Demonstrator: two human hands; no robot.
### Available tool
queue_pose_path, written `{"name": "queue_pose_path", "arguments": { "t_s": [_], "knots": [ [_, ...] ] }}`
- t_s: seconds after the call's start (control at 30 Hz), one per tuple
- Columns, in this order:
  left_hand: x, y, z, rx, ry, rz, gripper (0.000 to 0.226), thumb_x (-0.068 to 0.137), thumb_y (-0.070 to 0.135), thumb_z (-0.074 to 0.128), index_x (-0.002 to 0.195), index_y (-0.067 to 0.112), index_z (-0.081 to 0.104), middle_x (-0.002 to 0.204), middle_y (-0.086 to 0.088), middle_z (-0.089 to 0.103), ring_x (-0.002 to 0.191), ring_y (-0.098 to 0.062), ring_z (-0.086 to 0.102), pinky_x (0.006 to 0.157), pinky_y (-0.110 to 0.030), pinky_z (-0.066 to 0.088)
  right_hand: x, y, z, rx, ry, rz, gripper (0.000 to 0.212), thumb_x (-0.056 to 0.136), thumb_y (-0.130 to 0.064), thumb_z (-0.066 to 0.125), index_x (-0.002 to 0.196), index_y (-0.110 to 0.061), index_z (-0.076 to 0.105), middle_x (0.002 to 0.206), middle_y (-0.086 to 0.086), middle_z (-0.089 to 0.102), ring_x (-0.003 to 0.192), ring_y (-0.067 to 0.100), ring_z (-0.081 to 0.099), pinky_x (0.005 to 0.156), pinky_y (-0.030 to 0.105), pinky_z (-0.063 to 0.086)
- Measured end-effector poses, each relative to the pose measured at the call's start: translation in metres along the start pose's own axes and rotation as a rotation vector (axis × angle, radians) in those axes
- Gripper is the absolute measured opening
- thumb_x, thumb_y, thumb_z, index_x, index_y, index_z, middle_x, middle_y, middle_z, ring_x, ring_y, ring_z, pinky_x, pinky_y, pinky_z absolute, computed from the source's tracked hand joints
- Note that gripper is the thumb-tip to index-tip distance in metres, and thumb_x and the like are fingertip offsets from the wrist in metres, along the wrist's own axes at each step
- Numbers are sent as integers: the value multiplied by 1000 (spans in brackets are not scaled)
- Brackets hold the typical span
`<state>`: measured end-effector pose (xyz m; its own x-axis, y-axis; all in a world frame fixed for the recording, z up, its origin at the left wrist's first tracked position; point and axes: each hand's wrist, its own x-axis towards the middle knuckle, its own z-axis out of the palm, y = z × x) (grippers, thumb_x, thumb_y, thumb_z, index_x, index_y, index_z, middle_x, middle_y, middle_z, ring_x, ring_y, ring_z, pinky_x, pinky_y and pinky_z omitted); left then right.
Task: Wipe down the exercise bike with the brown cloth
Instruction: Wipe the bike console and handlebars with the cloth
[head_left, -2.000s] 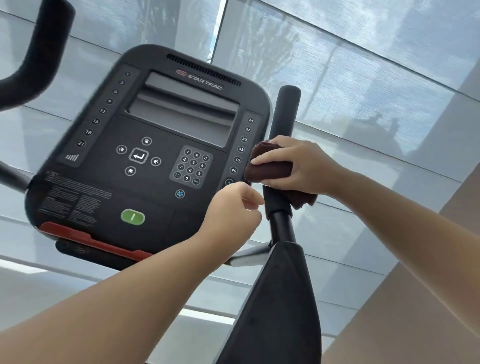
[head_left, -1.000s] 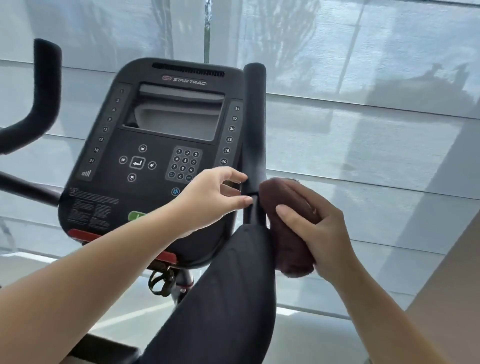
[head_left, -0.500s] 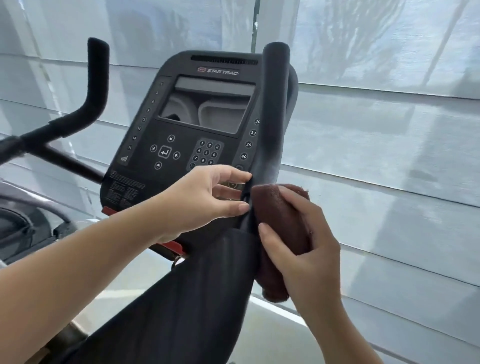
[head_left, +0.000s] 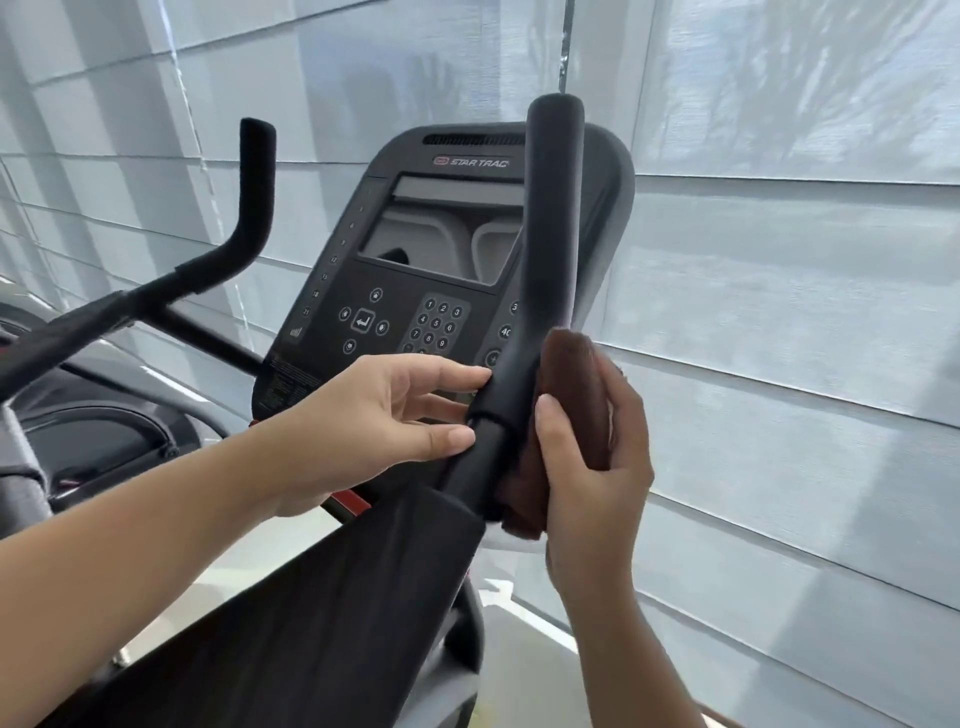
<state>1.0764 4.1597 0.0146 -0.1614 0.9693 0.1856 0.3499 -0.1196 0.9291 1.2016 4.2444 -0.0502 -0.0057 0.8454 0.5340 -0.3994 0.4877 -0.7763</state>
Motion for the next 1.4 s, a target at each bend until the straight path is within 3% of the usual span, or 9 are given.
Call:
{"name": "queue_pose_path", "arguments": {
  "t_s": [0.2, 0.33, 0.53, 0.8, 0.9, 1.03, 1.17, 1.33, 1.4],
  "knots": [
    [-2, 6, 8, 98, 72, 20, 41, 76, 4, 65, 115, 16, 60, 97, -1, 73, 93, -9, 67, 74, -16, 52, -14, -5, 0, 20, 3, 27, 41, 74, -21, 65, 113, -28, 59, 116, -7, 62, 110, 11, 57, 95, 35, 48],
    [-6, 10, 15, 93, 114, 16, 34, 80, 2, 63, 109, 19, 61, 98, 2, 71, 90, -5, 66, 68, -14, 52, -18, -8, 2, 17, 16, 33, 43, 74, -23, 65, 116, -29, 58, 116, -8, 60, 108, 5, 56, 91, 22, 47],
    [-12, 16, 25, 276, 192, 9, 38, 86, 5, 59, 123, 14, 56, 111, 3, 65, 98, -8, 63, 86, -25, 52, -20, -9, 7, 4, 51, -5, 41, 77, -18, 64, 117, -23, 56, 115, -2, 57, 105, 2, 53, 86, 9, 40],
    [-23, 23, 47, 455, 389, -8, 32, 88, 8, 58, 120, 14, 59, 93, 4, 65, 86, -10, 63, 81, -18, 49, -20, -17, 0, -3, -49, 25, 44, 79, -11, 65, 118, -29, 53, 115, -8, 51, 99, -15, 45, 81, 0, 33],
    [-23, 28, 53, 456, 442, -60, 32, 87, 7, 59, 118, 15, 61, 86, 11, 63, 78, -5, 63, 71, -17, 50, -10, -19, -11, -24, -164, 33, 43, 77, -11, 66, 114, -30, 54, 114, -7, 53, 102, -8, 47, 83, 4, 37],
    [-14, 34, 61, 496, 538, -134, 25, 83, 16, 66, 109, 17, 66, 93, 3, 69, 88, -13, 65, 89, -38, 50, 10, -16, -31, -14, -299, 70, 44, 77, -12, 67, 116, -27, 55, 117, 1, 57, 107, 14, 54, 93, 33, 47],
    [0, 35, 72, 558, 616, -136, 21, 77, 27, 71, 98, 27, 66, 88, 15, 68, 82, 1, 63, 81, -24, 50, 43, -9, -45, 90, -284, 15, 43, 77, -14, 68, 116, -27, 56, 118, 2, 56, 106, 15, 56, 85, 23, 50],
    [22, 44, 84, 530, 655, -119, 33, 78, 15, 71, 84, 46, 60, 82, 25, 69, 77, 8, 64, 74, -19, 50, 122, -3, -31, 125, -342, -109, 43, 77, -12, 67, 118, -19, 56, 120, 5, 56, 112, 13, 52, 99, 34, 43],
    [29, 44, 87, 533, 697, -135, 37, 77, 11, 71, 87, 45, 63, 82, 27, 69, 77, 8, 64, 72, -15, 50, 150, -5, -15, 158, -390, -143, 43, 78, -14, 68, 119, -18, 56, 120, 5, 55, 111, 8, 51, 100, 29, 41]
  ]
}}
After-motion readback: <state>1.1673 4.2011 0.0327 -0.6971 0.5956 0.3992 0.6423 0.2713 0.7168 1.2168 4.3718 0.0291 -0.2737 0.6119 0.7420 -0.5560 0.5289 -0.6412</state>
